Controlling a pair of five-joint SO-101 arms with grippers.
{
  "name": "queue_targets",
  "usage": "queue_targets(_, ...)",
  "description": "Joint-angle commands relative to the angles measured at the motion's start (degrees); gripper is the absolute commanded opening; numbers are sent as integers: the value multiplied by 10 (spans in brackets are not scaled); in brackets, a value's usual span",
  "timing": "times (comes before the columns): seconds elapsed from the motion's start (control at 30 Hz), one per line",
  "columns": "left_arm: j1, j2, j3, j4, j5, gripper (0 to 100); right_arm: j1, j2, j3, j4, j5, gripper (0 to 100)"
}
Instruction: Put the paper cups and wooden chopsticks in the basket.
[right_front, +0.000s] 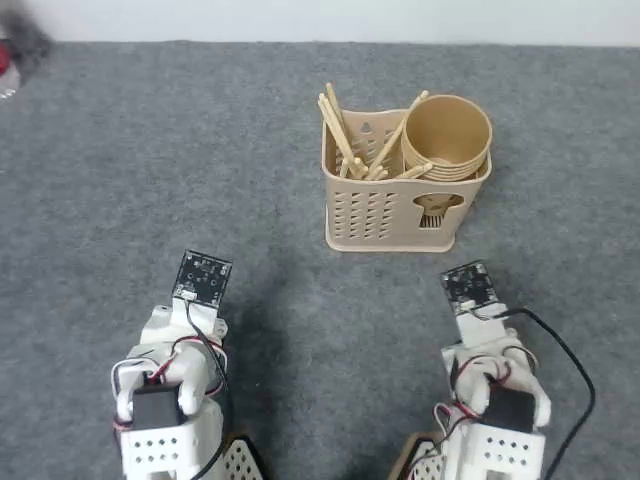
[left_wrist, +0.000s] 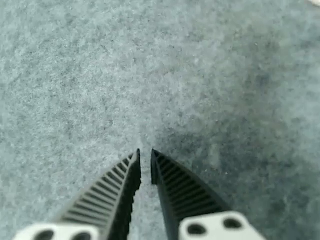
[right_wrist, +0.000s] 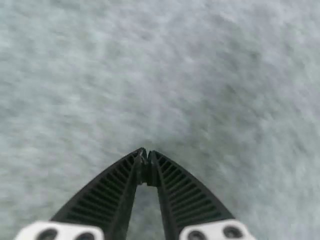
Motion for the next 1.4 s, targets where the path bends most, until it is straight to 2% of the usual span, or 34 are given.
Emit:
queue_targets(0.0,17,-10,-3,-4,48,36,-130,-7,10,-28,-38,6)
queue_targets(0.07,17,-10,-5,-5,153,36,-189,-7,10,-35,-98,6)
queue_targets(0.17,20,-10,-12,-11,295,36,-211,-7,10,-36,-193,6)
queue_targets(0.23,21,-10,-10,-24,346,36,-209,-7,9,-36,-238,6)
queue_targets(0.3,22,-10,-4,-33,366,36,-209,-7,11,-32,-270,6)
queue_targets(0.4,53,-10,-2,-4,352,37,-208,-7,11,-7,-286,6)
queue_targets(0.47,62,-7,-2,-8,281,37,-189,-4,11,-11,-257,6)
queue_targets(0.53,65,-8,-2,-7,191,36,-142,-6,11,-10,-202,6)
queue_targets(0.57,65,-9,-3,-7,174,36,-112,-7,11,-10,-171,6)
queue_targets(0.67,66,-9,-3,-7,208,34,-58,-7,10,-11,-105,6)
queue_targets(0.73,66,-9,-3,-6,239,34,-78,-7,7,-8,-142,6)
queue_targets(0.87,66,-9,-3,-6,256,34,-136,-7,4,-6,-314,6)
queue_targets(0.93,66,-9,-3,-6,256,34,-129,-7,5,-7,-356,6)
queue_targets(1.13,65,-9,-3,-6,257,34,-5,-7,1,-7,-363,6)
queue_targets(1.37,62,-9,-2,-6,257,34,-1,-7,5,-7,-362,6)
